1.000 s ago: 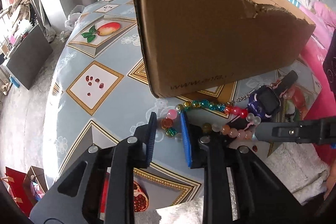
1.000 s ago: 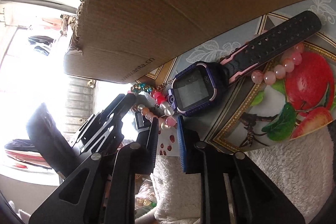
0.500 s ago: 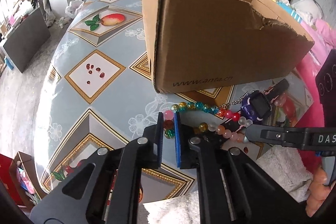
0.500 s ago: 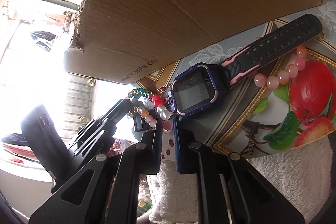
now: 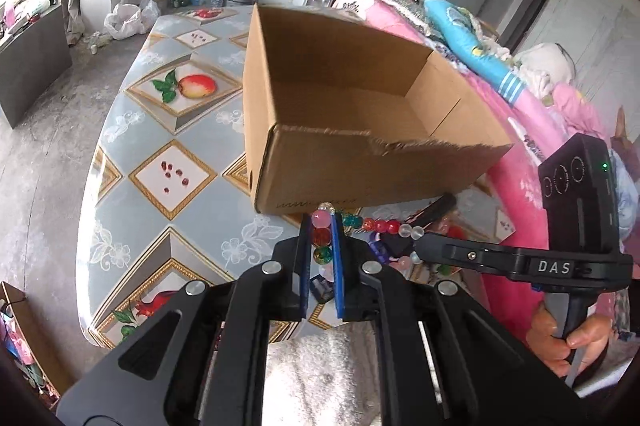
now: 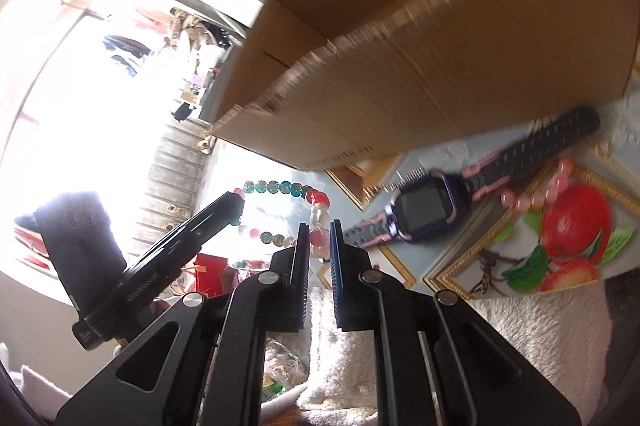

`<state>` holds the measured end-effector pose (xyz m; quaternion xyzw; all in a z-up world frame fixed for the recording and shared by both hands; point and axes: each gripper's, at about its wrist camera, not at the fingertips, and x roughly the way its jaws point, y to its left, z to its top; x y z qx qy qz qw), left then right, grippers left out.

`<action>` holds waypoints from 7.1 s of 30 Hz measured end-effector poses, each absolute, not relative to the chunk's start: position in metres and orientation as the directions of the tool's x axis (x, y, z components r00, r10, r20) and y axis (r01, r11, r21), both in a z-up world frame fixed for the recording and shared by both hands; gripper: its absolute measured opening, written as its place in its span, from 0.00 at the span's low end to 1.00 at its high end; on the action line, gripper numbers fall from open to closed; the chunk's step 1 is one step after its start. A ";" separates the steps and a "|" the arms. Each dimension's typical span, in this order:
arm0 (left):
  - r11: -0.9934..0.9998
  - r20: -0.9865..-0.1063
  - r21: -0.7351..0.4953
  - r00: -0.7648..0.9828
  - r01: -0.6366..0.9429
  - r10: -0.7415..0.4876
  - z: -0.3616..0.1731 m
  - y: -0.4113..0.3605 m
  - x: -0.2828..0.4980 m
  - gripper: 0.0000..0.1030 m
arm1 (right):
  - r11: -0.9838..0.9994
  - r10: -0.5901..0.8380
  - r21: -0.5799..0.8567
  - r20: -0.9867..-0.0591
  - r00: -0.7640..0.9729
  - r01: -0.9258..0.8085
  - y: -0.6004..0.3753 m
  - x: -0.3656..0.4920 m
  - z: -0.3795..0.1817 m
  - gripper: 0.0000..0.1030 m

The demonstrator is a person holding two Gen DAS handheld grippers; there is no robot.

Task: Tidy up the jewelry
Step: 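Carry the bead bracelet into the cardboard box and open the left gripper, then move the left gripper to the purple smartwatch and grasp its strap, then lift the smartwatch, lower it into the box, open the left gripper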

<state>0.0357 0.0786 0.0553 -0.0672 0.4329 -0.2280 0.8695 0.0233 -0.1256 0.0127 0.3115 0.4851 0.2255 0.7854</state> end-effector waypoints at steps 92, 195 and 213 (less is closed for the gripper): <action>0.880 -0.763 -0.407 0.437 0.246 -0.476 -0.027 0.060 0.005 0.51 | 0.898 0.440 0.362 -0.725 0.530 -0.251 -0.155 0.015 -0.009 0.30; 0.941 -0.795 -0.226 0.511 0.251 -0.327 -0.016 0.009 0.025 0.10 | 0.854 0.473 0.500 -0.635 0.610 -0.141 -0.210 0.028 0.017 0.15; 0.836 -0.634 -0.325 0.554 0.442 -0.540 0.123 0.014 0.083 0.09 | 0.829 0.540 0.474 -0.543 0.644 -0.295 -0.224 0.086 0.133 0.15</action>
